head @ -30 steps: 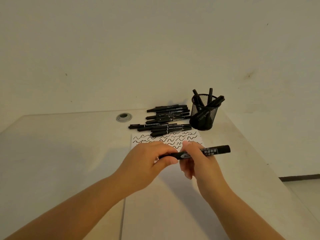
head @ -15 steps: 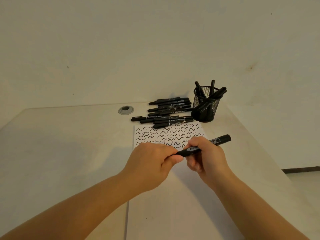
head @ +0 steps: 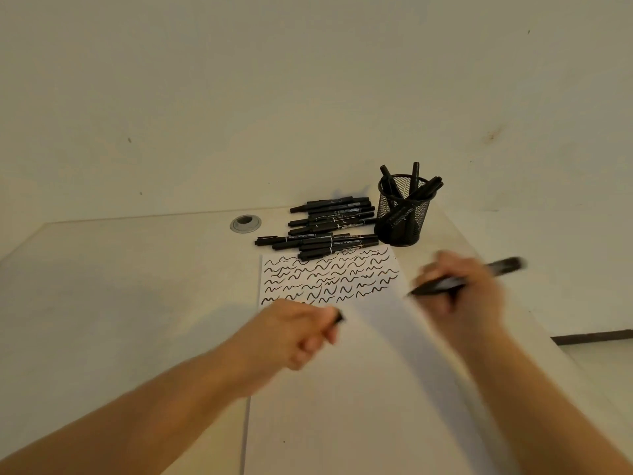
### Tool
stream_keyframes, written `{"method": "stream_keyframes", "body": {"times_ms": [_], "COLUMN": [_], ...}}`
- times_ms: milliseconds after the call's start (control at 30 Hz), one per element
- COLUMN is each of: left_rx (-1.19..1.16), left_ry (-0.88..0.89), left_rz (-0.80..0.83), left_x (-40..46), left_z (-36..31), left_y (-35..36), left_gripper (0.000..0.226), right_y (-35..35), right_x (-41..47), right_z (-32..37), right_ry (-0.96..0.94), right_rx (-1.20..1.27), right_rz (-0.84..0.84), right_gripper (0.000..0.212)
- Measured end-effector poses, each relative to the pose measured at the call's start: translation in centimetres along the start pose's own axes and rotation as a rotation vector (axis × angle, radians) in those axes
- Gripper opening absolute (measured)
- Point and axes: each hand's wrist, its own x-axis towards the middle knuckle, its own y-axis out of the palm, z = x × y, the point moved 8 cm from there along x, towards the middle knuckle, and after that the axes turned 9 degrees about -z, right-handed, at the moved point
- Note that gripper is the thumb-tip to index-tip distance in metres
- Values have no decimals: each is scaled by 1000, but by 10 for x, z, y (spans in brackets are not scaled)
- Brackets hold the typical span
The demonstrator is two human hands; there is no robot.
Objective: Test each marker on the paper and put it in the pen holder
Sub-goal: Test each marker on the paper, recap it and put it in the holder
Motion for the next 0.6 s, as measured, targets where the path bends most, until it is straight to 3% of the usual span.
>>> {"method": "stream_keyframes", "body": {"times_ms": [67,167,267,400,600], "left_rx": [-126,57,343,455,377], "left_ry": [-104,-40,59,201,275], "left_rz": [-60,-109,-161,-234,-309], "left_x": [0,13,28,37,43], "left_z": [6,7,8,8,16], "left_y": [-26,-37,-24,-17,-18], "left_gripper": [29,31,34,28,25], "right_y": [-39,-55,-32,-26,-41], "right_x": [14,18,22,34,42], "right_z": [23,12,-16,-9,-2], "right_ry": [-71,-120,-93,-167,-279], "right_rx": [35,-371,-711,-735,-863], "right_rz": [-145,-211,-87,-101,-286], "right_gripper": [29,44,18,5,15]}}
